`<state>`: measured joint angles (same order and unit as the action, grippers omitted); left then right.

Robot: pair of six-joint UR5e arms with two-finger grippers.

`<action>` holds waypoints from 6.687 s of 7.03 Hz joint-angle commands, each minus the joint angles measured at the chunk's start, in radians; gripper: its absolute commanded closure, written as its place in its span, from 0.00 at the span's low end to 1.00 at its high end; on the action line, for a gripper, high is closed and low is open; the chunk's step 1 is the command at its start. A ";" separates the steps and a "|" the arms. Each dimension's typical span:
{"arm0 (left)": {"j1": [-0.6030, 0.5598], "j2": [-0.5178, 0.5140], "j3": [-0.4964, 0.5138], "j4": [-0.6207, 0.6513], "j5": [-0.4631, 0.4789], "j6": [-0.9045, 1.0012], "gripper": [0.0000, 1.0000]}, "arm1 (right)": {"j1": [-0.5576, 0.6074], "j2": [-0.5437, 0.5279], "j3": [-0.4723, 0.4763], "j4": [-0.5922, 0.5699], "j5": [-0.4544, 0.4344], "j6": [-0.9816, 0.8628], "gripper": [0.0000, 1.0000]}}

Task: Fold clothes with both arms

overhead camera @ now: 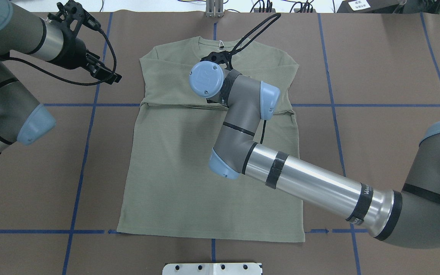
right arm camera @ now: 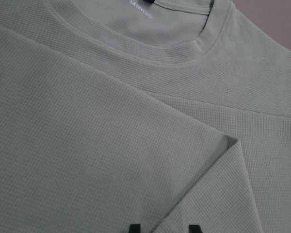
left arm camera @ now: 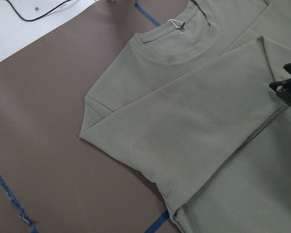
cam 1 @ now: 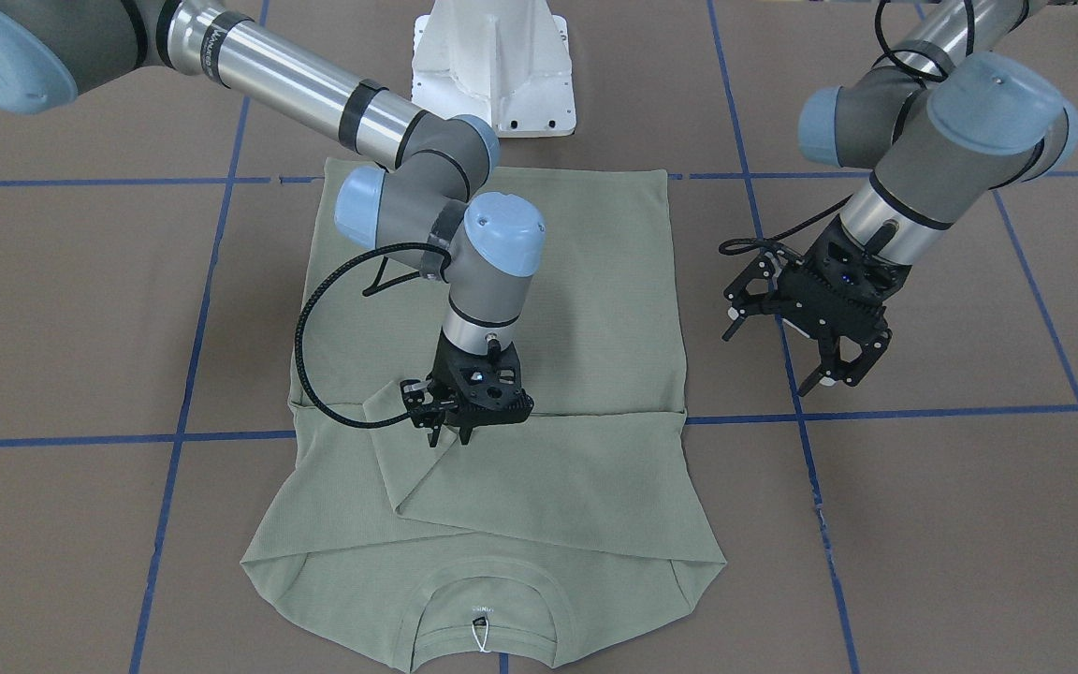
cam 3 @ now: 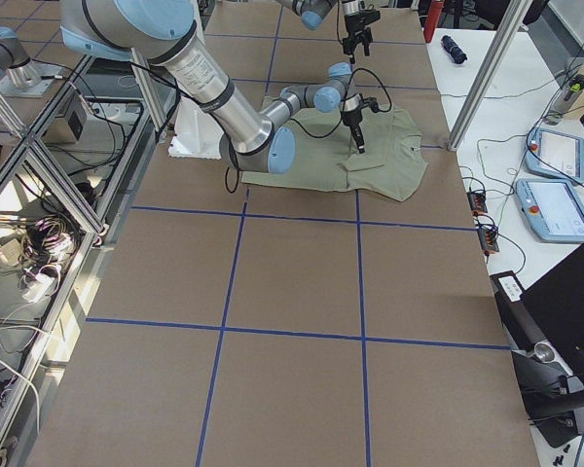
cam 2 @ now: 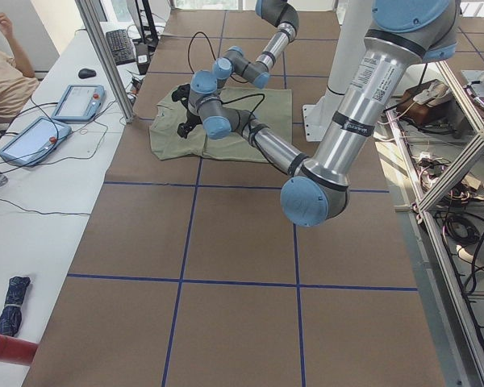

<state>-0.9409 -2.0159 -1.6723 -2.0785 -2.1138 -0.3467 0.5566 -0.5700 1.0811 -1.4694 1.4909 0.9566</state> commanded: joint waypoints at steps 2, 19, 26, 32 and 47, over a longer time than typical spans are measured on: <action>0.001 0.000 -0.001 0.000 0.000 -0.002 0.00 | -0.006 -0.001 -0.004 0.000 -0.009 -0.013 0.64; 0.008 0.006 -0.009 -0.015 0.012 -0.163 0.00 | 0.194 -0.319 0.386 0.090 0.313 -0.044 0.00; 0.541 0.411 -0.423 -0.152 0.479 -0.999 0.08 | -0.312 -1.004 1.235 0.115 -0.007 0.718 0.00; 0.925 0.534 -0.365 -0.262 0.824 -1.425 0.31 | -0.520 -1.263 1.209 0.454 -0.239 0.890 0.02; 0.899 0.522 -0.343 -0.250 0.772 -1.327 0.41 | -0.572 -1.260 1.169 0.462 -0.317 0.913 0.01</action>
<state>-0.0369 -1.4920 -2.0149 -2.3286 -1.3422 -1.7002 -0.0146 -1.8301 2.2507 -1.0079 1.1735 1.8699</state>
